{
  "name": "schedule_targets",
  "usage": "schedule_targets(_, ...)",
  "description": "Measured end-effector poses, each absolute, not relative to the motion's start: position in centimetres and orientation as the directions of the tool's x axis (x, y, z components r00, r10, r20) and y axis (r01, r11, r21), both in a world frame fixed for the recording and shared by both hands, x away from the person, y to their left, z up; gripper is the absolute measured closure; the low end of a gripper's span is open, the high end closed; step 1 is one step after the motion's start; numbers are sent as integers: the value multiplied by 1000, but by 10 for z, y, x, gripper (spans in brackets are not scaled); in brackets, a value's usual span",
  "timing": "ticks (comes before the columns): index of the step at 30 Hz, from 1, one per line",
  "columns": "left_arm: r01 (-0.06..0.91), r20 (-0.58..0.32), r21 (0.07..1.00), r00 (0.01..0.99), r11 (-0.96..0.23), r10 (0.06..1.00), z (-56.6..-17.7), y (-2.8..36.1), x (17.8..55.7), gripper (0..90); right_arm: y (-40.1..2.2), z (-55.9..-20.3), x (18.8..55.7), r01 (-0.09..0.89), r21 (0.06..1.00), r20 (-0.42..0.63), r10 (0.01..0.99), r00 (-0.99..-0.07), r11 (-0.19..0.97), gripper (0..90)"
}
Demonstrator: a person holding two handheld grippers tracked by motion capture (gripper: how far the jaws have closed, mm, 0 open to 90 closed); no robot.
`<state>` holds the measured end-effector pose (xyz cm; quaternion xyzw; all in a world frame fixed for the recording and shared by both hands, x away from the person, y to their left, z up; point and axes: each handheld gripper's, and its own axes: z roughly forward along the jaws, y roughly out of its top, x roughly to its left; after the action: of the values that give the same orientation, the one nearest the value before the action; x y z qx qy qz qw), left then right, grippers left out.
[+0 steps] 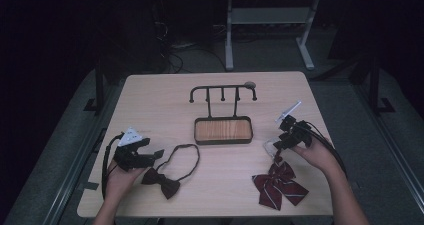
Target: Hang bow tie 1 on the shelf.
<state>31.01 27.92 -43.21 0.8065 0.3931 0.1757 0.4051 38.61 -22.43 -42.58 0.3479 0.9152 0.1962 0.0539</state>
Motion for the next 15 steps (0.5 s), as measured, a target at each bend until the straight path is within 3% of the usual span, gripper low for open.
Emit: schedule_targets(15, 496, -37, 789, 630, -364, 776, -433, 278, 310, 267, -223, -433, 391, 638, 360, 37, 673, -739, 681, 654)
